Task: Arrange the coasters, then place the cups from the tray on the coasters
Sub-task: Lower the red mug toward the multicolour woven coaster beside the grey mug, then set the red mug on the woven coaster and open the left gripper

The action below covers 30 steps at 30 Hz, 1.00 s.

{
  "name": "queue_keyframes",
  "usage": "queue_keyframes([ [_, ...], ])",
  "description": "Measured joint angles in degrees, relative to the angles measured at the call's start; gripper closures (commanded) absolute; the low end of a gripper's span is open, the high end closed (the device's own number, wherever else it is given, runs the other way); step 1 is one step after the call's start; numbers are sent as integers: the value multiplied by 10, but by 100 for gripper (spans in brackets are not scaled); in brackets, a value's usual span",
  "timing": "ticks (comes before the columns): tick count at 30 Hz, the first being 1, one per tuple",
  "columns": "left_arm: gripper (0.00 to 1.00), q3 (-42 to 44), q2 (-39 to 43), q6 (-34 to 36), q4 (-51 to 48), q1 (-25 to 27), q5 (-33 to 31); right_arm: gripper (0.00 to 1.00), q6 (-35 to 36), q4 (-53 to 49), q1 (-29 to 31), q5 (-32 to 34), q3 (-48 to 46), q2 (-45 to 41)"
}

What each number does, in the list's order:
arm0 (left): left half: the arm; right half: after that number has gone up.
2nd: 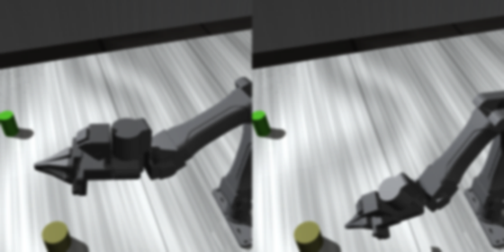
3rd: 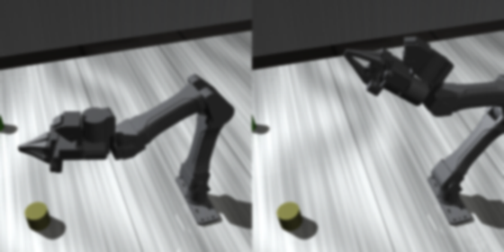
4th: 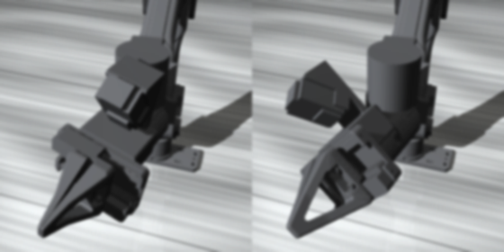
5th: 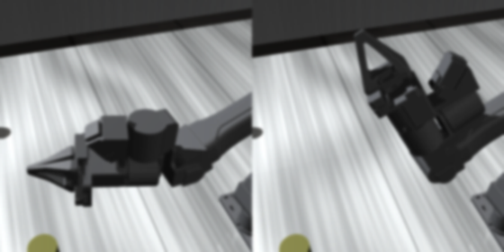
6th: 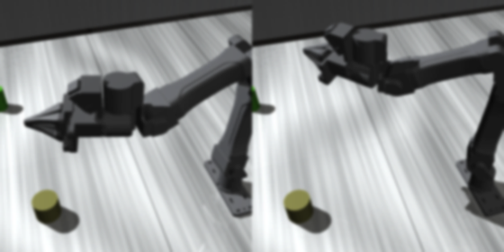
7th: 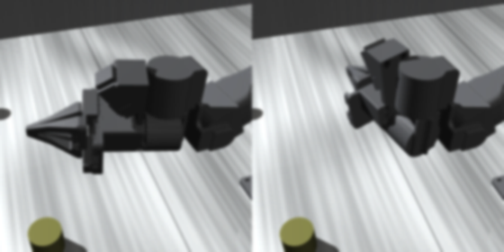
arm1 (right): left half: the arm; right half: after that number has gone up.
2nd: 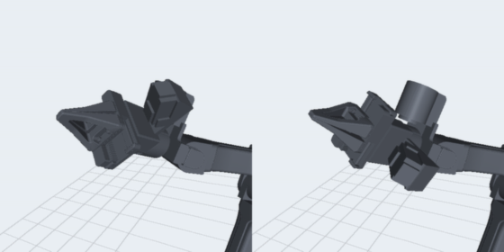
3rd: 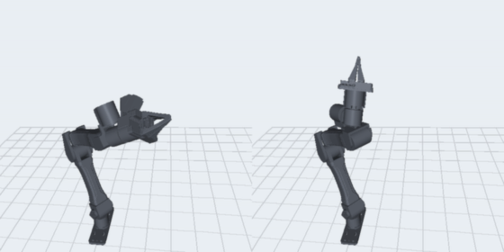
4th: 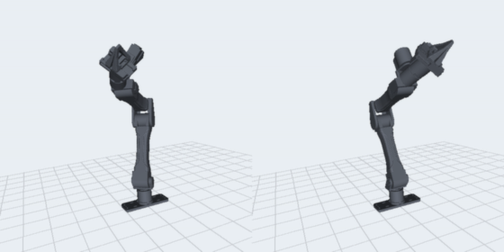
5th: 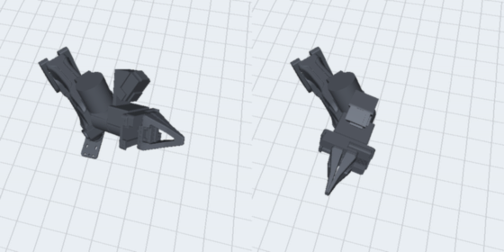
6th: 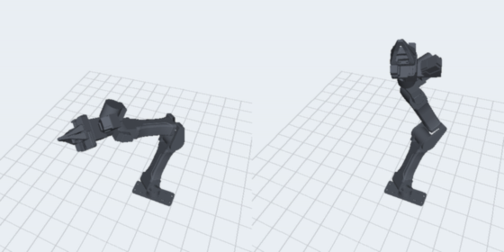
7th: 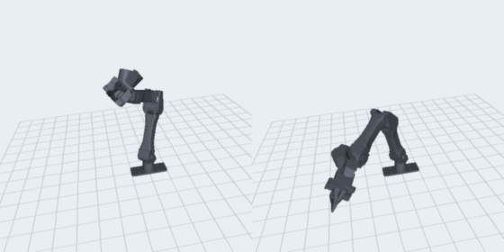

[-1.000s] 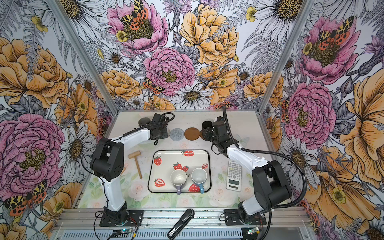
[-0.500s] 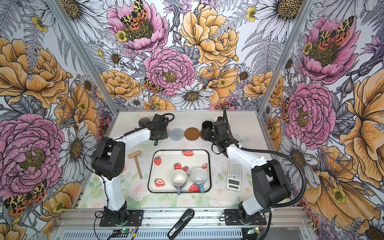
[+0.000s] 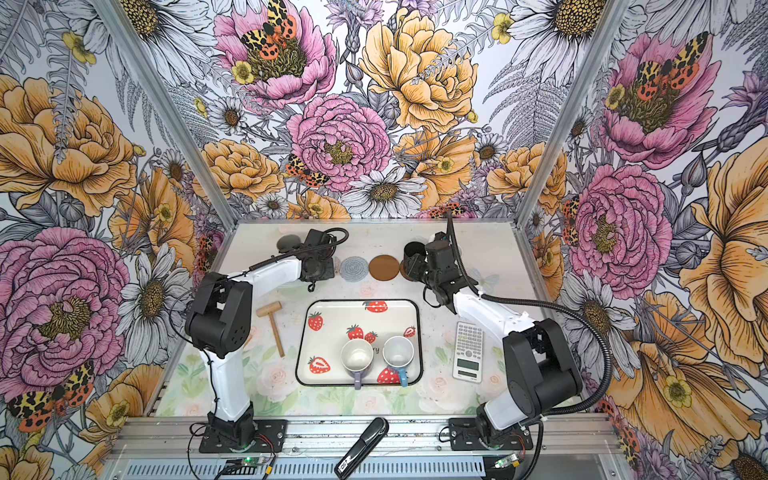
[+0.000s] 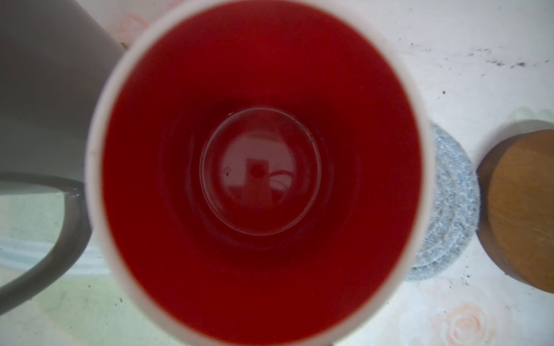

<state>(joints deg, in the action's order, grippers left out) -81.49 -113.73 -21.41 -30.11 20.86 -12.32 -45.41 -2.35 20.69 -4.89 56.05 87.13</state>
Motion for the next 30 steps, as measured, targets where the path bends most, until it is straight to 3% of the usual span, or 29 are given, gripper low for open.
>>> queue_keyframes([
  [30,100,-10,-12,0,2,-2,17,60,0,0,-2,-10,1,11],
])
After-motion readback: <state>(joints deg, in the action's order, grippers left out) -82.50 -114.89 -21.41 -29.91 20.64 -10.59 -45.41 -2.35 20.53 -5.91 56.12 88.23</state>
